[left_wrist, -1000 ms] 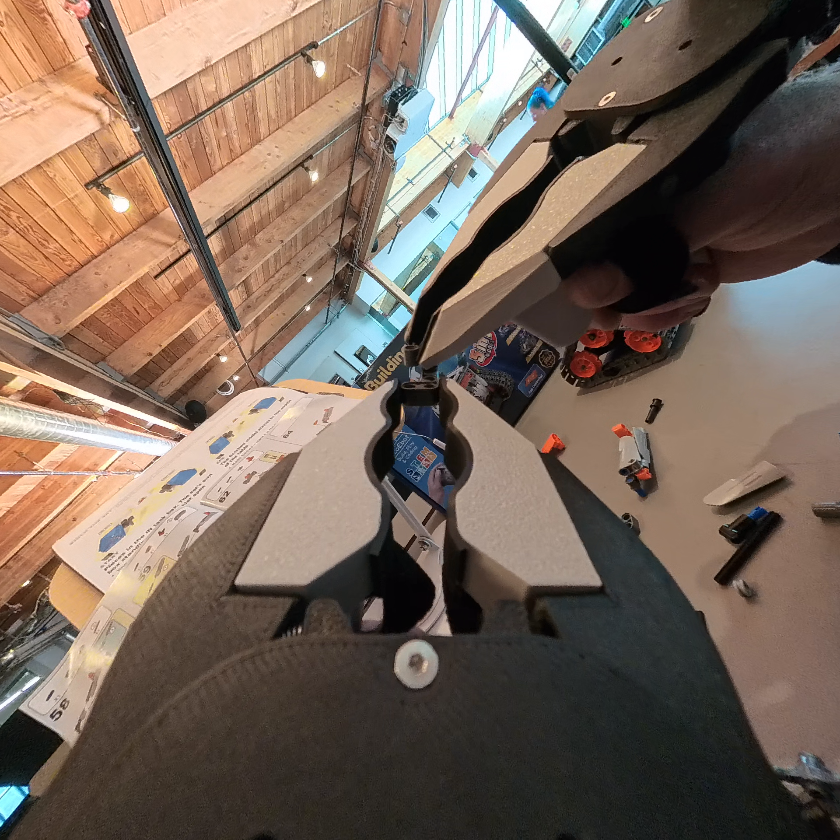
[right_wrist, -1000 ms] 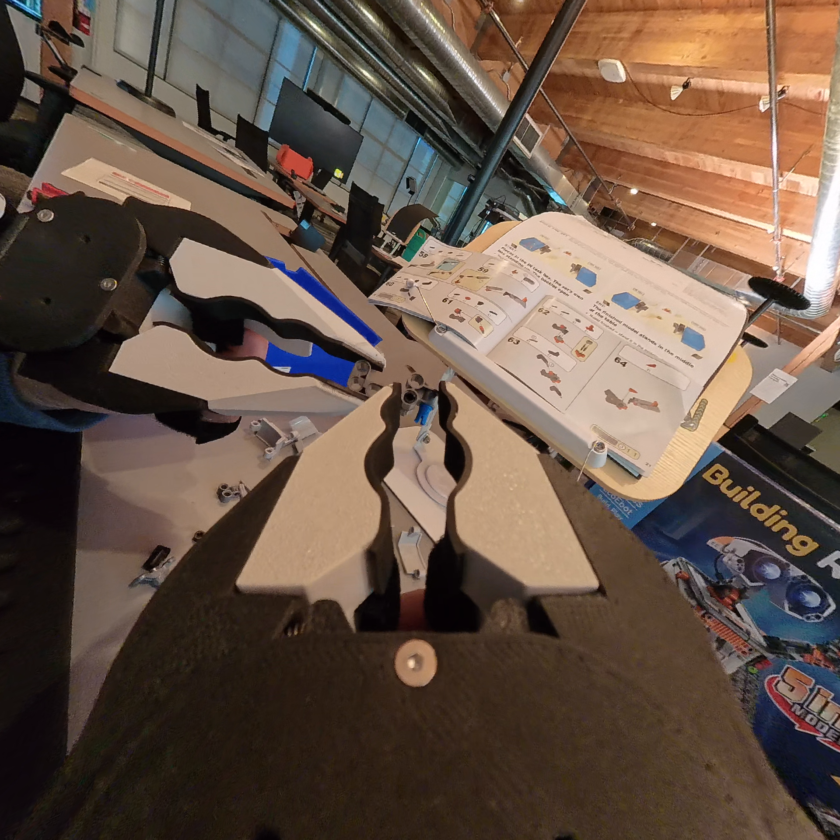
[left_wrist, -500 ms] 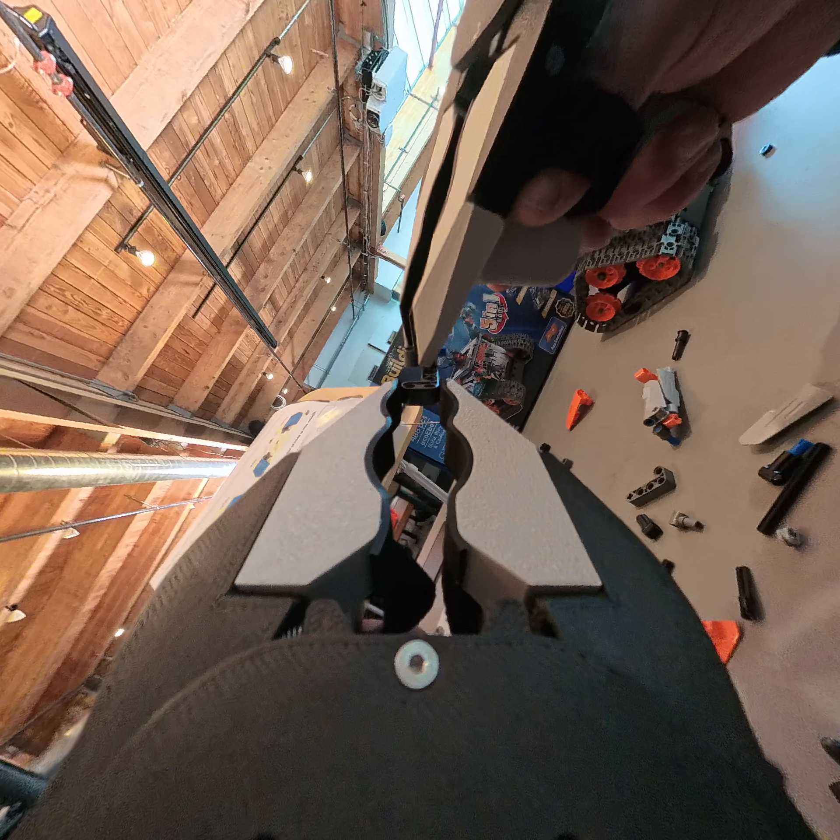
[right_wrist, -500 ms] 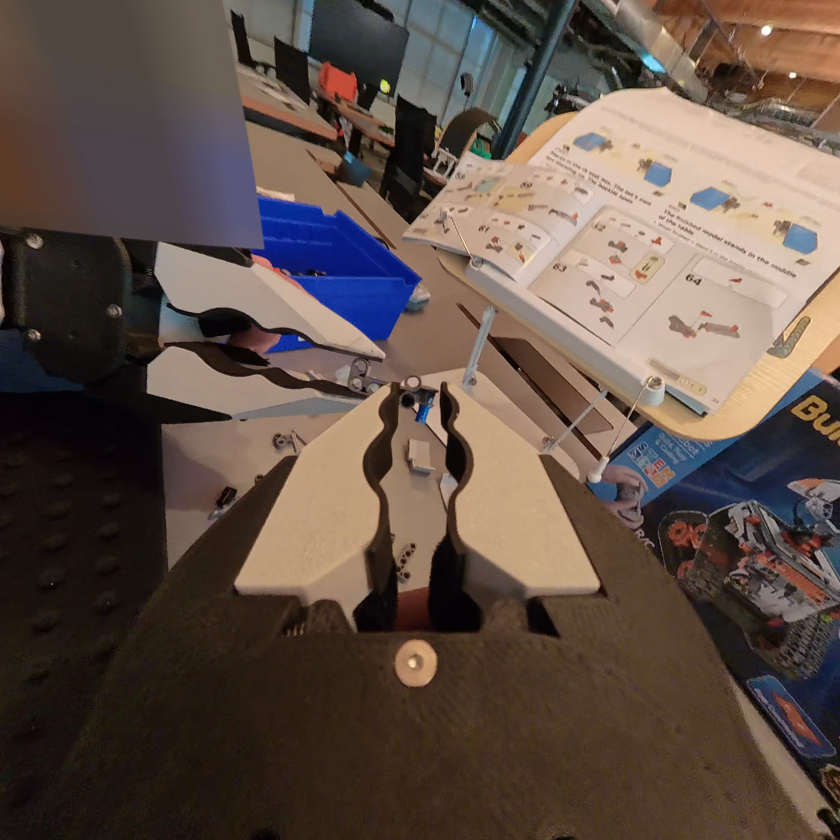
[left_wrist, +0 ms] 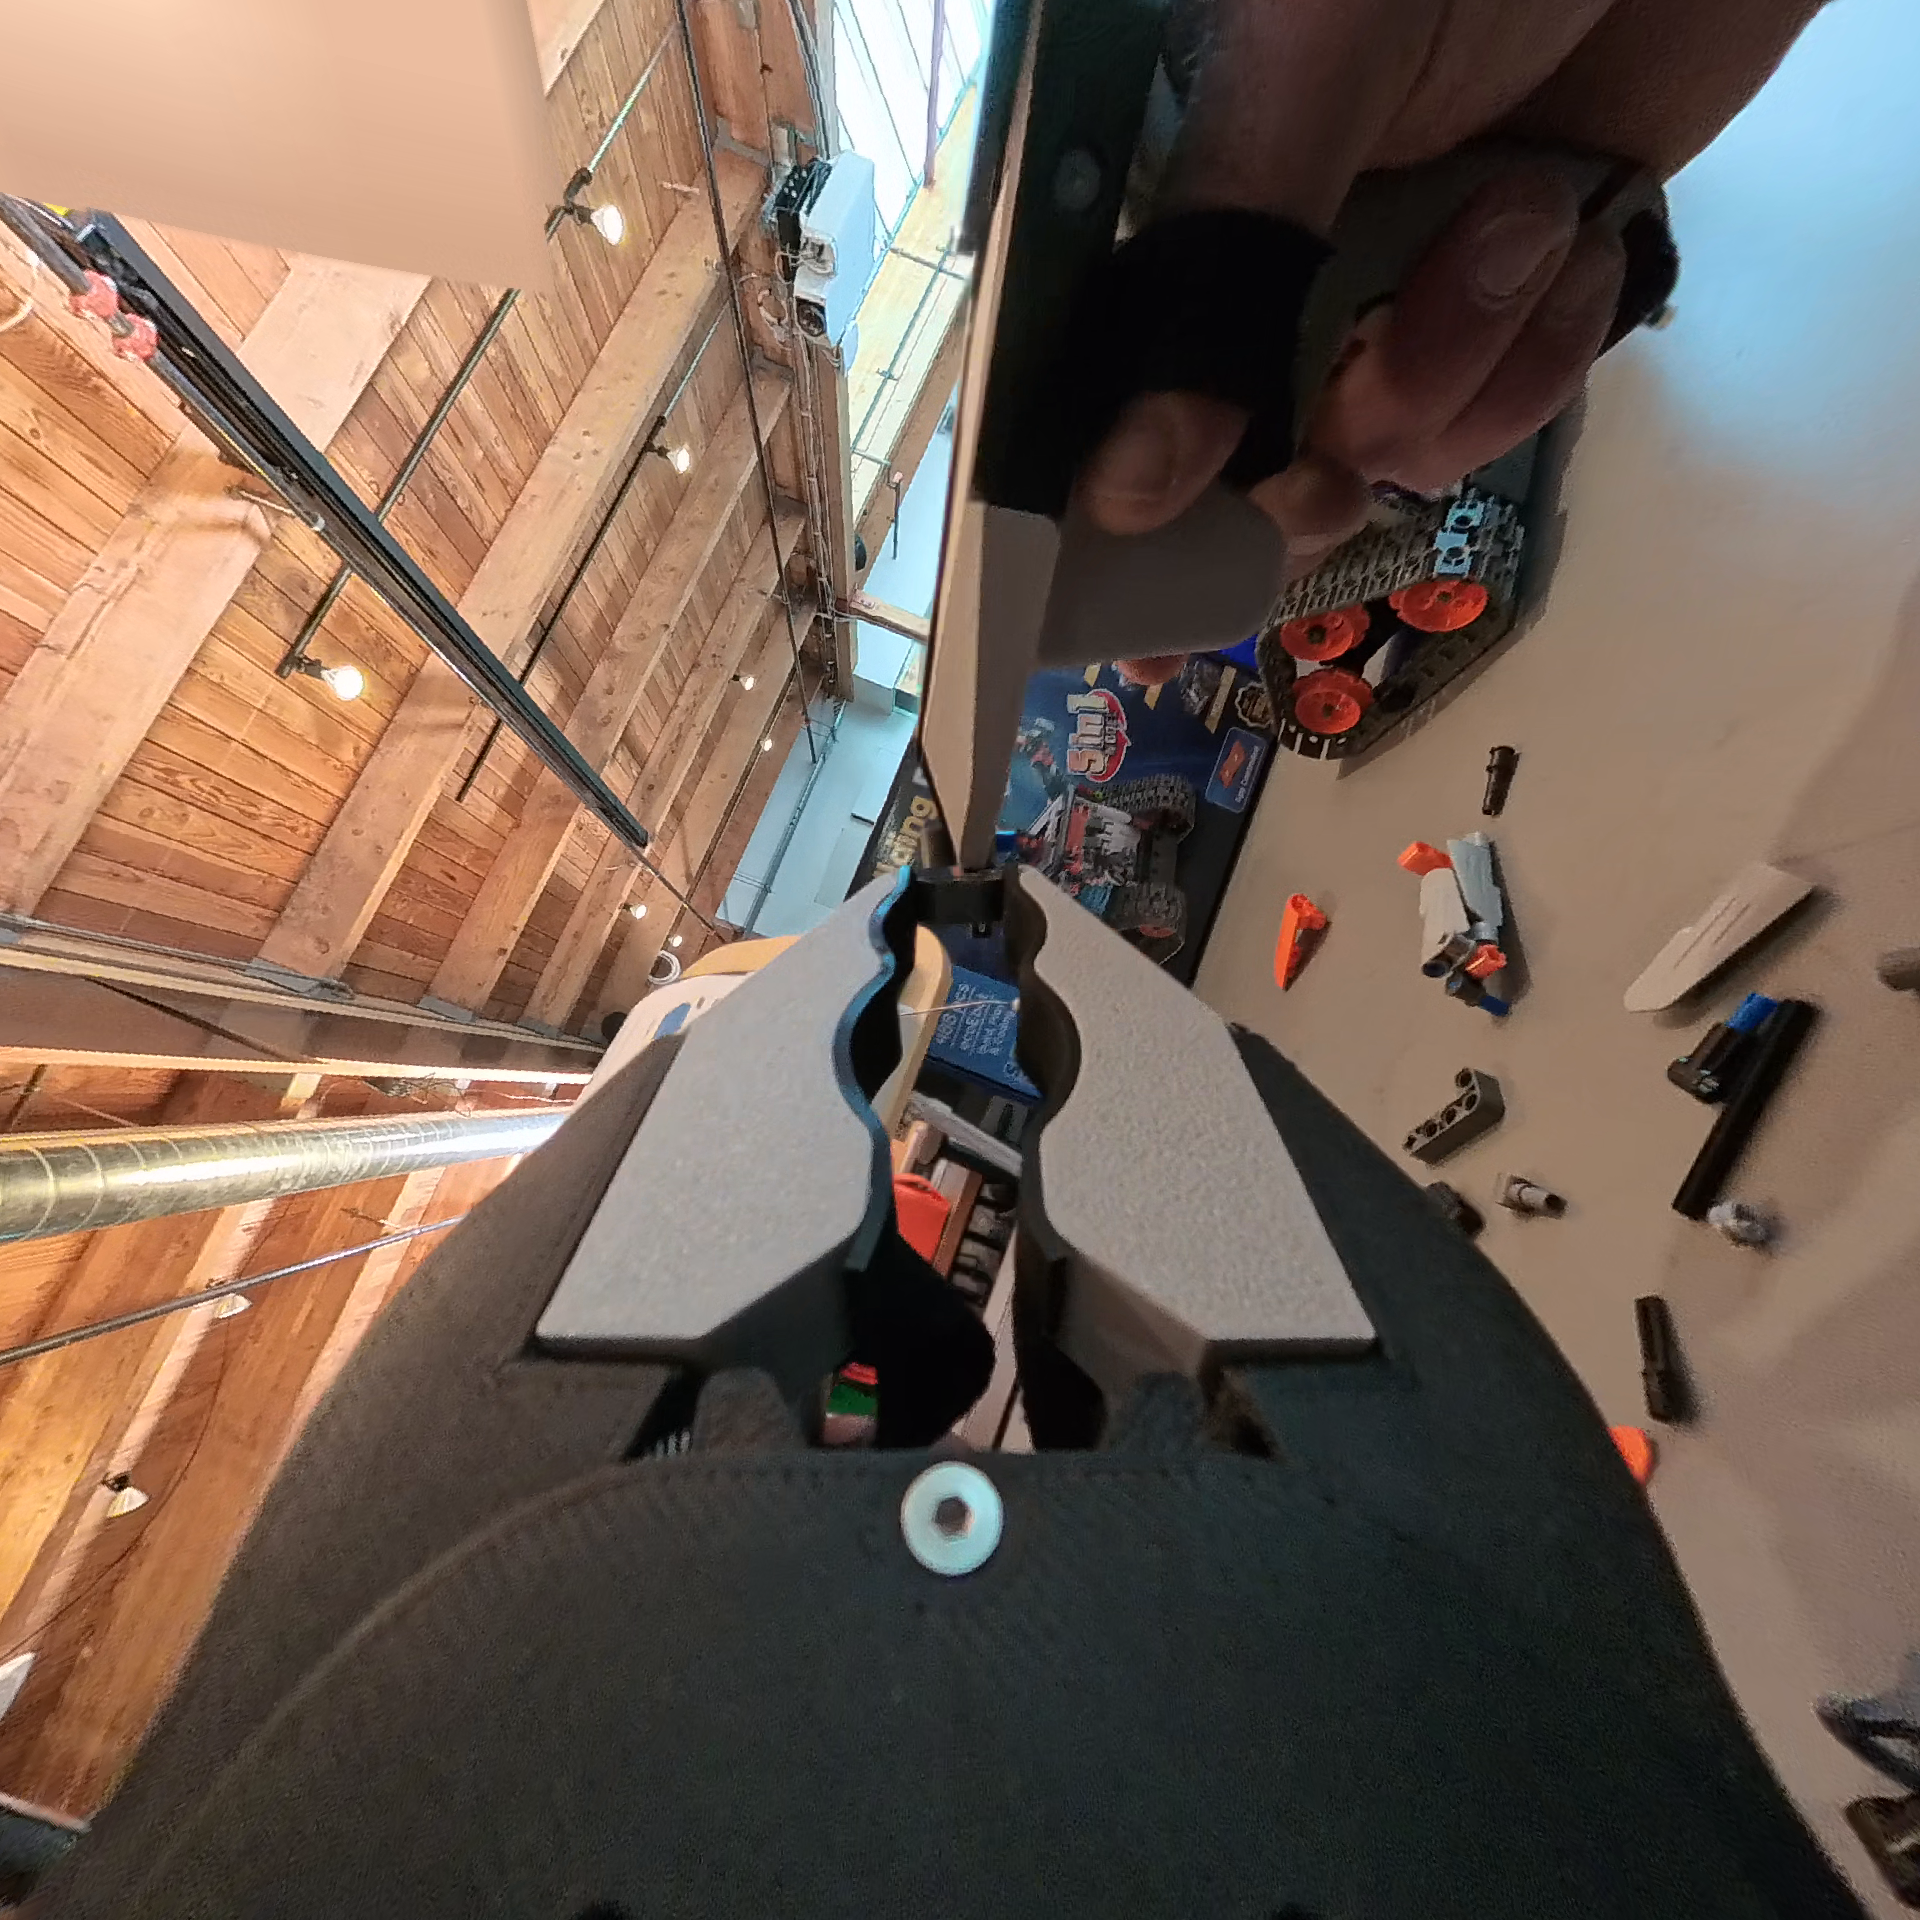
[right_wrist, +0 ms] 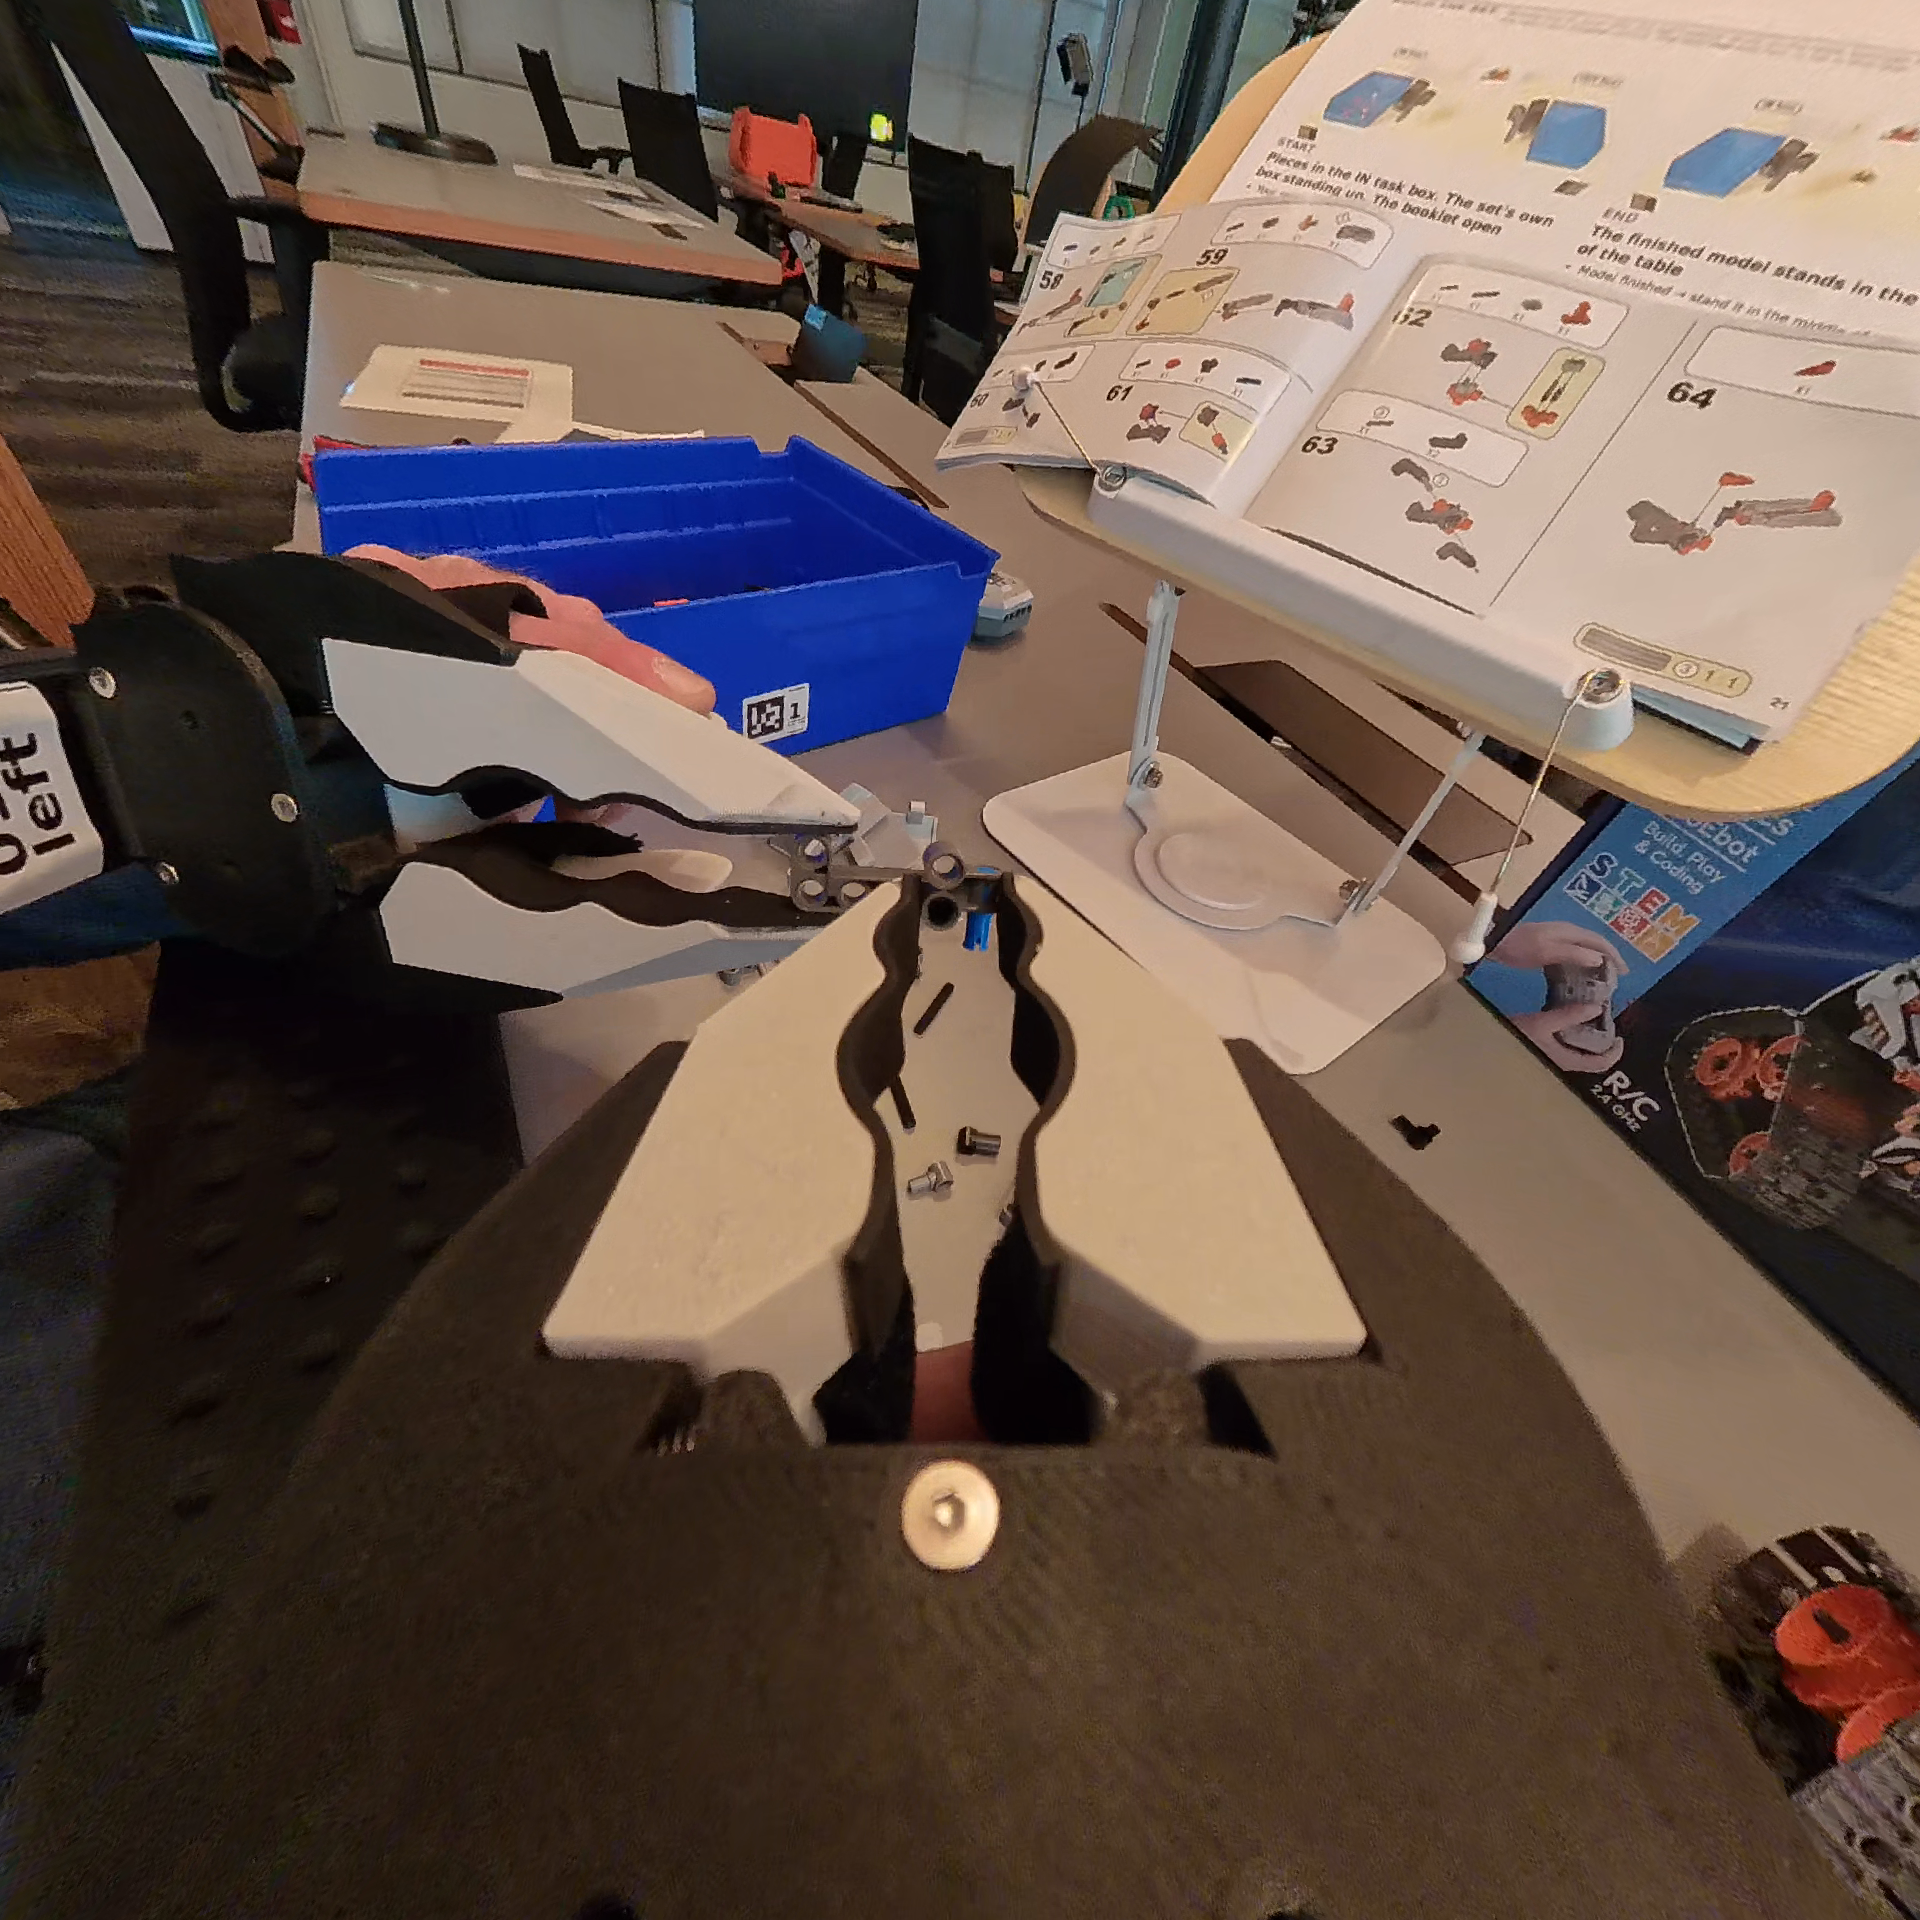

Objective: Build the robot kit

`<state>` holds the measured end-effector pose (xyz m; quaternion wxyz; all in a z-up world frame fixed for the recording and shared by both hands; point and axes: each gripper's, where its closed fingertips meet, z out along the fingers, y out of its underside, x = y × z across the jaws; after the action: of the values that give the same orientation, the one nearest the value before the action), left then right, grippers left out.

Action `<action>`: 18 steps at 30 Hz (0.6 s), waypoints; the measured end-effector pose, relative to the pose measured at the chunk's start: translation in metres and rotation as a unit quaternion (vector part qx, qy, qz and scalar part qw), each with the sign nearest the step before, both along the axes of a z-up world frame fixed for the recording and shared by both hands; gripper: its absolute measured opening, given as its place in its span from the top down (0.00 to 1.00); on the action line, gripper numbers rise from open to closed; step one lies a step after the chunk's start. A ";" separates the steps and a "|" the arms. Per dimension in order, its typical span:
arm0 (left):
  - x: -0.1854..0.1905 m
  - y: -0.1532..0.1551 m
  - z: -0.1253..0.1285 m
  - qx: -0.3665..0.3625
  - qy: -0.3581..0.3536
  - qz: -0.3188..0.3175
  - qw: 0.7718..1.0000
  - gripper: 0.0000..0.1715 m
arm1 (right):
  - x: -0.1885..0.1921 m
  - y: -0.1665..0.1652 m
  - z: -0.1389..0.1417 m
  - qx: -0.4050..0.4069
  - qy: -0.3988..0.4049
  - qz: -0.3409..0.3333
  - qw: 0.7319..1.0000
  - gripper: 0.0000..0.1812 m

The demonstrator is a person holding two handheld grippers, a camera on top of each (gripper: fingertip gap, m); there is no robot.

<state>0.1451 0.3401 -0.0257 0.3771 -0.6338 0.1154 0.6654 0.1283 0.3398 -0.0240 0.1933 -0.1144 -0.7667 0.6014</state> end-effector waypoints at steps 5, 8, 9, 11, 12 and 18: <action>0.002 0.004 -0.004 0.009 -0.028 -0.016 0.999 0.88 | -0.008 0.027 -0.001 -0.003 0.007 -0.038 0.999 0.93; -0.001 0.001 -0.002 0.025 -0.040 -0.018 0.999 0.88 | -0.019 0.060 -0.012 0.029 0.021 -0.080 0.996 0.93; -0.001 0.000 -0.002 0.029 -0.045 -0.018 0.998 0.88 | -0.023 0.073 -0.016 0.040 0.023 -0.096 0.994 0.93; -0.004 -0.001 -0.003 0.032 -0.057 -0.017 0.998 0.88 | -0.030 0.098 -0.029 0.078 0.029 -0.122 0.989 0.93; -0.005 -0.001 -0.004 0.033 -0.061 -0.014 0.998 0.88 | -0.032 0.110 -0.038 0.099 0.023 -0.131 0.986 0.93; -0.008 -0.002 -0.007 0.038 -0.077 -0.018 0.996 0.89 | -0.040 0.154 -0.100 0.204 -0.023 -0.146 0.968 0.93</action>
<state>0.1374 0.3385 -0.0322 0.4207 -0.6660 0.0725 0.6117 0.0887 0.4938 -0.1239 0.2804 -0.1971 -0.8525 0.3947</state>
